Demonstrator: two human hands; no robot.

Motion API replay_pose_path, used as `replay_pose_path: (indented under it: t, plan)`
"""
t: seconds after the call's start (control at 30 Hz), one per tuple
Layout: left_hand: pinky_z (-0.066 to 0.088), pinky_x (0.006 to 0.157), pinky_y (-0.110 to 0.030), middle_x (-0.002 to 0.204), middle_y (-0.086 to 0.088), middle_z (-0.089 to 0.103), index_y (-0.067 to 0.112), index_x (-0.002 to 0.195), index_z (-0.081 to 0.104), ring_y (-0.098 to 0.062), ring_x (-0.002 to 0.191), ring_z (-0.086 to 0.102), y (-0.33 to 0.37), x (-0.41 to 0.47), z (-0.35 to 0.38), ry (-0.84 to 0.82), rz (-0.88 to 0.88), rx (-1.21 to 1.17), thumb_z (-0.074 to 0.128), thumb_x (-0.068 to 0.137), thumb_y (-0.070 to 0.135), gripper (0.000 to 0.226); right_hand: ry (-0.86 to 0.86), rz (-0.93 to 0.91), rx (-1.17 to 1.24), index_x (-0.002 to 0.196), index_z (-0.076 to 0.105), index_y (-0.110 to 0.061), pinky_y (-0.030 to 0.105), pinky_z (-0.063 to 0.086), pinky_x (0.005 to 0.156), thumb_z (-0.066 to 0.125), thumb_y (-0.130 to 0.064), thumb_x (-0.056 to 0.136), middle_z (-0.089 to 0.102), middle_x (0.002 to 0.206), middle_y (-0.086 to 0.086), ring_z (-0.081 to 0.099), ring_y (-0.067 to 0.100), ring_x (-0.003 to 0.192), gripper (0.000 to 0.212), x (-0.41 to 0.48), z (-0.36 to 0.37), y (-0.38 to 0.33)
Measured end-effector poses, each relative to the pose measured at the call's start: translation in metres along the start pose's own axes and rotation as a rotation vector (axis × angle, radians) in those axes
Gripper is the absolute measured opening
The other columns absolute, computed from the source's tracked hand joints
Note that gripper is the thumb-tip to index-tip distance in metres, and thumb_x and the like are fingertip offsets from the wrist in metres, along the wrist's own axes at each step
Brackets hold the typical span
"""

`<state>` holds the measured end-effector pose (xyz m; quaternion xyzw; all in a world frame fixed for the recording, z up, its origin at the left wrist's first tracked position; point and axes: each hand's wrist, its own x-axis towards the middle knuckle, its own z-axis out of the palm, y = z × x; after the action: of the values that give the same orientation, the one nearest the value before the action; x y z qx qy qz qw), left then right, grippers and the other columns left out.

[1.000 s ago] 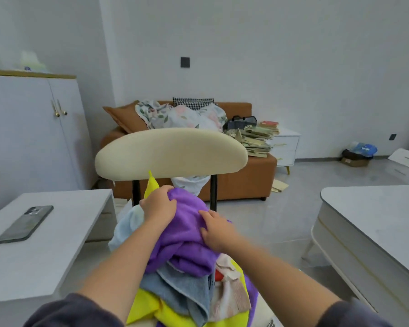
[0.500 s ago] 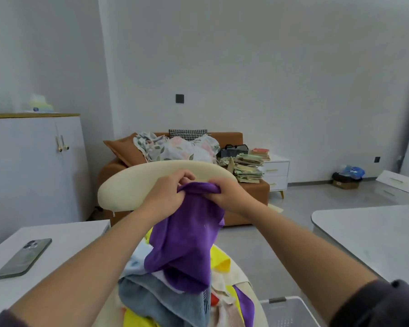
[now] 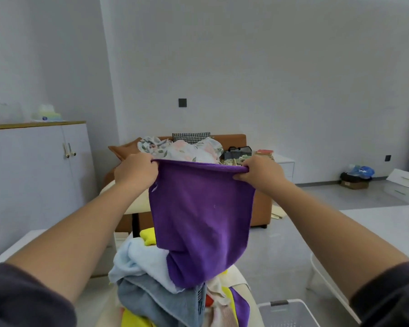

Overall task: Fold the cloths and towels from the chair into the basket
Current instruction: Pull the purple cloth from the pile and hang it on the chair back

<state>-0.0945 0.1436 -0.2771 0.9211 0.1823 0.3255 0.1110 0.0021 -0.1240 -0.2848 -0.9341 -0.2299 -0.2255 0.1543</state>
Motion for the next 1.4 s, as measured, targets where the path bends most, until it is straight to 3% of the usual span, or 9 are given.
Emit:
replay_pose_path:
  t: [0.23, 0.4, 0.5, 0.67, 0.9, 1.07, 1.17, 1.3, 1.4]
  plan:
    - [0.045, 0.034, -0.019, 0.061, -0.009, 0.059, 0.002, 0.126, 0.05, -0.01, 0.026, 0.049, 0.029, 0.027, -0.026, -0.014, -0.397, -0.969, 0.029, 0.094, 0.003, 0.038, -0.16, 0.275, 0.962, 0.081, 0.06, -0.014, 0.018, 0.031, 0.037, 0.057, -0.02, 0.092, 0.056, 0.054, 0.003, 0.044, 0.008, 0.034, 0.013, 0.029, -0.037, -0.026]
    - [0.05, 0.048, -0.025, 0.068, -0.01, 0.066, 0.015, 0.08, 0.053, -0.016, 0.047, 0.063, 0.037, 0.055, -0.004, -0.079, -0.375, -1.148, 0.029, 0.095, 0.004, 0.031, -0.345, 0.271, 1.271, 0.095, 0.058, -0.019, 0.022, 0.042, 0.055, 0.045, -0.018, 0.095, 0.072, 0.084, 0.004, 0.066, 0.012, 0.064, 0.013, 0.059, -0.025, -0.041]
    - [0.047, 0.071, -0.032, 0.089, -0.01, 0.063, 0.022, 0.09, 0.056, -0.035, 0.096, 0.062, 0.028, 0.083, 0.043, -0.043, -0.105, -0.967, 0.043, 0.081, 0.0, 0.027, -0.249, 0.085, 1.147, 0.11, 0.062, -0.025, 0.027, 0.049, 0.08, 0.062, -0.017, 0.089, 0.063, 0.108, 0.0, 0.06, 0.014, 0.096, 0.023, 0.084, 0.018, -0.031]
    - [0.037, 0.102, -0.029, 0.138, -0.002, 0.046, 0.026, 0.146, 0.024, -0.021, 0.13, 0.041, 0.017, 0.135, 0.117, -0.182, 0.207, -0.471, 0.048, 0.078, -0.001, 0.077, -0.057, -0.121, 0.734, 0.137, 0.043, -0.025, 0.035, 0.044, 0.1, 0.054, -0.002, 0.08, 0.059, 0.124, 0.003, 0.056, 0.02, 0.111, 0.063, 0.143, 0.094, -0.02]
    - [0.024, 0.114, -0.041, 0.154, -0.006, 0.026, 0.031, 0.15, -0.004, -0.029, 0.139, 0.027, 0.019, 0.188, 0.21, -0.195, 0.206, -0.297, 0.046, 0.084, 0.004, 0.087, -0.03, -0.051, 0.336, 0.152, 0.01, -0.021, 0.036, 0.044, 0.086, 0.045, -0.022, 0.095, 0.049, 0.139, 0.009, 0.054, 0.032, 0.115, 0.067, 0.192, 0.189, 0.0]
    - [0.022, 0.11, -0.047, 0.151, -0.008, 0.032, 0.022, 0.15, -0.011, -0.03, 0.13, 0.039, 0.01, 0.205, 0.265, -0.202, 0.19, -0.013, 0.033, 0.095, 0.033, 0.071, -0.019, -0.075, 0.129, 0.151, -0.007, -0.026, 0.038, 0.046, 0.073, 0.029, -0.042, 0.099, 0.065, 0.108, 0.013, 0.061, 0.033, 0.089, 0.065, 0.212, 0.221, 0.009]
    - [0.025, 0.106, -0.047, 0.158, -0.008, 0.012, 0.024, 0.151, -0.005, -0.036, 0.126, 0.043, 0.01, 0.207, 0.269, -0.188, 0.226, 0.143, 0.025, 0.096, 0.04, 0.064, -0.055, -0.046, 0.13, 0.148, -0.014, -0.035, 0.042, 0.045, 0.087, 0.027, -0.049, 0.098, 0.041, 0.142, 0.021, 0.057, 0.037, 0.109, 0.066, 0.214, 0.221, 0.011]
    - [0.03, 0.096, -0.044, 0.131, -0.009, 0.054, 0.019, 0.11, 0.051, -0.032, 0.113, 0.05, 0.014, 0.206, 0.261, -0.213, 0.251, 0.219, 0.022, 0.097, 0.036, 0.036, -0.106, -0.019, 0.052, 0.139, 0.032, -0.023, 0.041, 0.041, 0.084, 0.025, -0.046, 0.099, 0.053, 0.129, 0.021, 0.054, 0.039, 0.11, 0.047, 0.212, 0.218, 0.009]
    - [0.03, 0.096, -0.046, 0.125, -0.009, 0.057, 0.018, 0.106, 0.054, -0.029, 0.112, 0.049, 0.016, 0.207, 0.259, -0.281, 0.224, 0.224, 0.021, 0.097, 0.036, 0.039, -0.088, -0.003, 0.052, 0.099, 0.048, -0.012, 0.036, 0.036, 0.071, 0.025, -0.045, 0.099, 0.062, 0.103, 0.016, 0.057, 0.036, 0.095, 0.04, 0.21, 0.219, 0.009]
